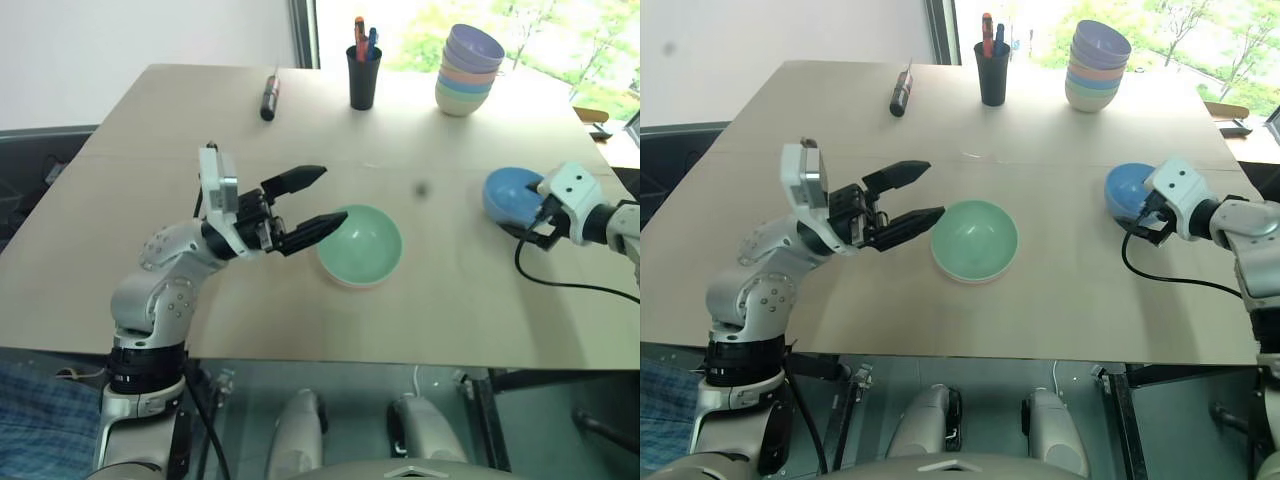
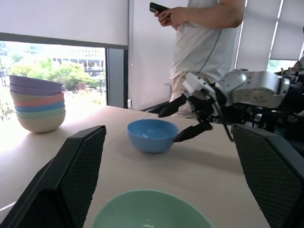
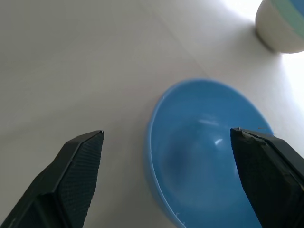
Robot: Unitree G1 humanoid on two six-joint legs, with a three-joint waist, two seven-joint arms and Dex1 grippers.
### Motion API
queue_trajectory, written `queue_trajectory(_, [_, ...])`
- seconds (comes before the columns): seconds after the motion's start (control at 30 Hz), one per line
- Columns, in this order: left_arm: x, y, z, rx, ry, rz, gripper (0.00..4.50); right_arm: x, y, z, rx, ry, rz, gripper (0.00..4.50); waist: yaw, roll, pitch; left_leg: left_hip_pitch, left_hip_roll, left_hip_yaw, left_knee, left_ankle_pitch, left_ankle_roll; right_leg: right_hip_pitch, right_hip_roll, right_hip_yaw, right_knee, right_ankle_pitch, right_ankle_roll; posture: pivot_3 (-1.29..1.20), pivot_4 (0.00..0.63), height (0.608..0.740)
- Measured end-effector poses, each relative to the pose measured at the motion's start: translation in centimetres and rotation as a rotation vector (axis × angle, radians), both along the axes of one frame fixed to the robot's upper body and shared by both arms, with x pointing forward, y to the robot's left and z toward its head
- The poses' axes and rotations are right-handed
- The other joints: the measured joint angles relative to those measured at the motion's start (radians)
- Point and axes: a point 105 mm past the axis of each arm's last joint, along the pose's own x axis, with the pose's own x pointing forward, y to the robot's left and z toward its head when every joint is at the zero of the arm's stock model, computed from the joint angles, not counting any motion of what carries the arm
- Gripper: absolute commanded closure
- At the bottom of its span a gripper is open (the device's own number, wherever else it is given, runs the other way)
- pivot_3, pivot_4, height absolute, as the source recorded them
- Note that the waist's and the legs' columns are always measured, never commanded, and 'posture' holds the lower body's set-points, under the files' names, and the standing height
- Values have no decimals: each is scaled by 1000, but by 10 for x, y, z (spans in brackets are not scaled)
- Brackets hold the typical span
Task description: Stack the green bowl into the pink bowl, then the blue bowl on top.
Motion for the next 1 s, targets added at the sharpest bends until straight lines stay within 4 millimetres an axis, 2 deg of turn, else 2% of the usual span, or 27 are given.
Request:
queue_trajectory(0.07, [-3, 0, 1, -13, -11, -4, 48, 8, -1, -10, -8, 55, -6, 0, -5, 0, 0, 0, 0, 0, 0, 0, 0, 1, 0, 0, -1, 0, 0, 0, 150, 740])
queue_trajectory(0.13, [-6, 0, 1, -22, -16, -5, 0, 11, -5, -24, -27, 119, -13, 528, -5, 0, 0, 0, 0, 0, 0, 0, -1, 1, 0, 0, -2, 0, 0, 0, 150, 740])
queue_trajectory(0.17, [-8, 0, 2, -34, -19, -7, 0, 12, -10, -37, -60, 164, -18, 973, -4, 0, 0, -1, 0, 0, -1, 1, -1, 0, -1, 0, -2, 0, 0, 0, 150, 740])
queue_trajectory(0.2, [-9, 0, 1, -38, -19, -6, 0, 13, -14, -42, -78, 184, -24, 1120, -4, 0, 0, -1, 0, 0, -1, 1, -2, 0, -1, 0, -2, 0, 0, 0, 150, 740])
queue_trajectory(0.3, [-13, 2, 3, -56, -40, 19, 0, 20, -16, -40, -92, 184, -16, 2144, -9, 0, 0, 0, 0, 1, -1, 1, -2, 0, -1, 0, -2, 0, 0, 0, 150, 740])
queue_trajectory(0.33, [-14, 2, 3, -58, -48, 25, 0, 21, -17, -40, -88, 189, -17, 2659, -9, 0, 0, 0, 0, 1, -1, 1, -2, 0, -1, 0, -1, 0, 0, 0, 150, 740])
queue_trajectory(0.37, [-15, 3, 4, -62, -54, 32, 0, 21, -17, -40, -87, 194, -14, 2835, -9, 0, 0, 1, 0, 1, -1, 1, -2, 0, 0, 1, -1, 0, 0, 0, 150, 740])
queue_trajectory(0.47, [-16, 5, 2, -65, -54, 51, 0, 22, -16, -44, -85, 205, 1, 4002, -9, 0, 0, 0, 0, 1, -1, 1, -2, 0, 0, 1, -1, 0, 0, 0, 150, 740])
queue_trajectory(0.5, [-17, 5, 1, -66, -52, 56, 0, 24, -14, -39, -91, 180, 12, 4435, -9, 0, 0, 1, 0, 1, -1, 1, -2, 0, -1, 1, -1, 0, 0, 0, 150, 740])
queue_trajectory(0.57, [-17, 6, 2, -70, -59, 62, 0, 28, -12, -29, -100, 153, 23, 4474, -9, 0, 0, 1, 0, 1, -1, 1, -2, 1, 0, 0, -1, 0, 0, 0, 150, 740])
queue_trajectory(0.8, [-17, 11, 2, -54, -86, 84, 0, 25, -4, -32, -121, 148, 72, 4474, -9, 0, 0, 1, 0, 1, -1, 1, -2, 1, 0, 0, -1, 0, 0, 0, 150, 740])
queue_trajectory(0.9, [-7, 27, -2, -6, -82, 149, 0, 21, 18, -18, -121, 116, 159, 4474, -14, 3, 2, 1, 0, 2, -1, 1, -2, -2, 0, 2, 1, 0, 0, 0, 150, 740])
queue_trajectory(1.0, [3, 49, -3, 45, -91, 235, 0, 10, 52, 16, -166, 15, 291, 4474, -13, 4, 2, 1, 1, 2, -2, 1, -2, -2, 0, 1, 1, 0, 0, 0, 150, 740])
